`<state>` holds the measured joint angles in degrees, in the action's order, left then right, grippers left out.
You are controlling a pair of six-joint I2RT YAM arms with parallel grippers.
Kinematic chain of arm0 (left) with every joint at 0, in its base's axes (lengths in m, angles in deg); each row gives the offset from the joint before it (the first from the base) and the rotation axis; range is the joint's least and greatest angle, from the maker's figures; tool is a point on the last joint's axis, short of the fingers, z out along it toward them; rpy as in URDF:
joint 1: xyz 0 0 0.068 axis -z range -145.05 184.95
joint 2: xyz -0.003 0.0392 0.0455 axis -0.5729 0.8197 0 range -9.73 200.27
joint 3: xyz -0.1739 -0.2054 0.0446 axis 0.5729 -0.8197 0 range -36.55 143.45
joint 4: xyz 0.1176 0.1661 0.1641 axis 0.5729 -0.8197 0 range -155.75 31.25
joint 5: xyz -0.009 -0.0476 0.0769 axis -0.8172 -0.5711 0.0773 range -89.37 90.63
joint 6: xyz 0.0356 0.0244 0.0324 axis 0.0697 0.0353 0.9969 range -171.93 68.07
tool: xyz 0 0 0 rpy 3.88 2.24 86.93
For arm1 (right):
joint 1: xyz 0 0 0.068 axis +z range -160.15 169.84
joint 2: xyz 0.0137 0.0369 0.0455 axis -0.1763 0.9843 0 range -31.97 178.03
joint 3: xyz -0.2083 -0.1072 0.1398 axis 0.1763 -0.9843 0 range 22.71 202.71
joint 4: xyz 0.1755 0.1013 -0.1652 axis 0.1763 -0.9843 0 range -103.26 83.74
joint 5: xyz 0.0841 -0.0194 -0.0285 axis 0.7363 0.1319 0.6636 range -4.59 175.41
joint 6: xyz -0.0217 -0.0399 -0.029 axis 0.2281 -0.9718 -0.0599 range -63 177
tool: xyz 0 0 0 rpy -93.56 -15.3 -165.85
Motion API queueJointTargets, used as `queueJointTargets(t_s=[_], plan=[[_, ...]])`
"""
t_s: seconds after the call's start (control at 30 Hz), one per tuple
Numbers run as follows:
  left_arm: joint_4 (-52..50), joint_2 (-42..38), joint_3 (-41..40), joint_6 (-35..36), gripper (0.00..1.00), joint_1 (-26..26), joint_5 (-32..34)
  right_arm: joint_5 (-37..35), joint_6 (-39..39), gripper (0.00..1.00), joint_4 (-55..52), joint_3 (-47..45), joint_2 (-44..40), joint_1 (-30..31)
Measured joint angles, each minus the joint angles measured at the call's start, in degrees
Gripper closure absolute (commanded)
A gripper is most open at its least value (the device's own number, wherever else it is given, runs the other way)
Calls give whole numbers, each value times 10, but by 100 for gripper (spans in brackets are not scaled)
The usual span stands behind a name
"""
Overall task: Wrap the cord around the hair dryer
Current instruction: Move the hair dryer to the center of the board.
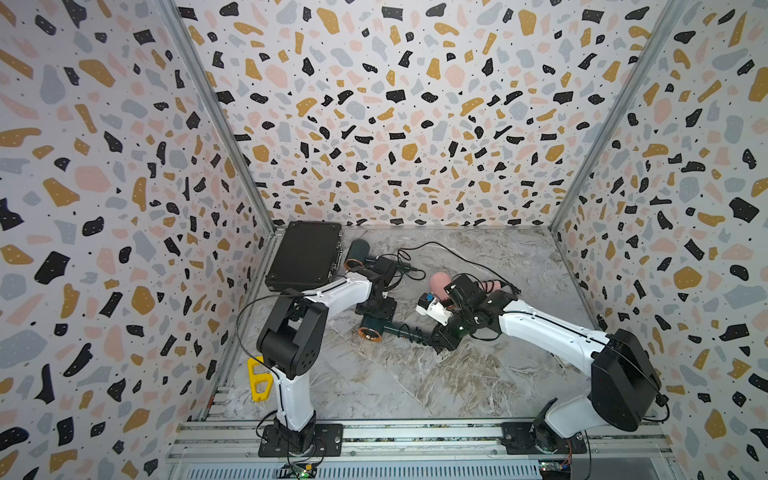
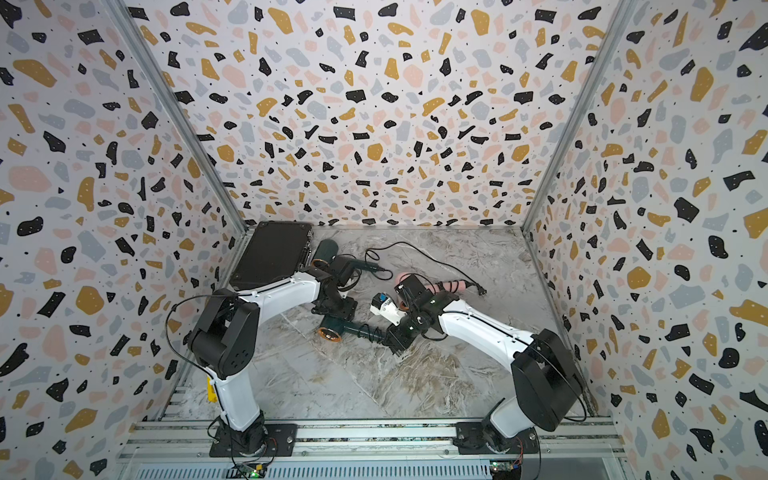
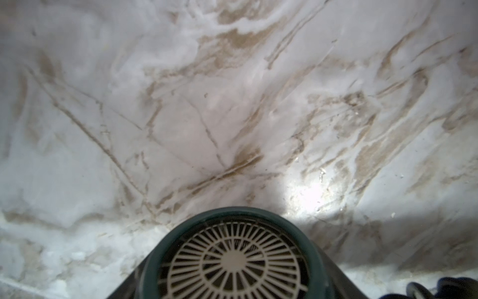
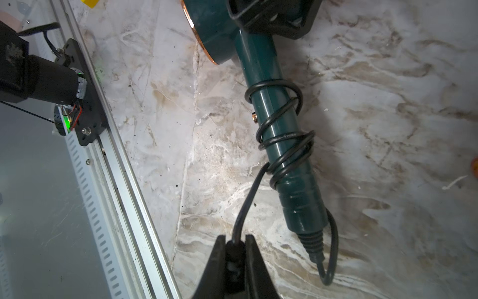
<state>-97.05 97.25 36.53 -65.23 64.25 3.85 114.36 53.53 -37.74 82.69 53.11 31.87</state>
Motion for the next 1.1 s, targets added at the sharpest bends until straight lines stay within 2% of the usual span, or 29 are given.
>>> queueJointTargets(t_s=[0.23,0.57,0.87,1.1], plan=[[8,-26,-26,35,100,19,11,-17,-38,100,-20,2,-5,2],[-7,-50,-49,106,100,18,-49,-56,-128,100,-8,2,31,6],[46,-64,-107,112,100,7,-186,21,-137,100,56,-50,33,-16],[115,-116,-158,81,100,-34,-244,67,-116,100,90,-52,37,-40]])
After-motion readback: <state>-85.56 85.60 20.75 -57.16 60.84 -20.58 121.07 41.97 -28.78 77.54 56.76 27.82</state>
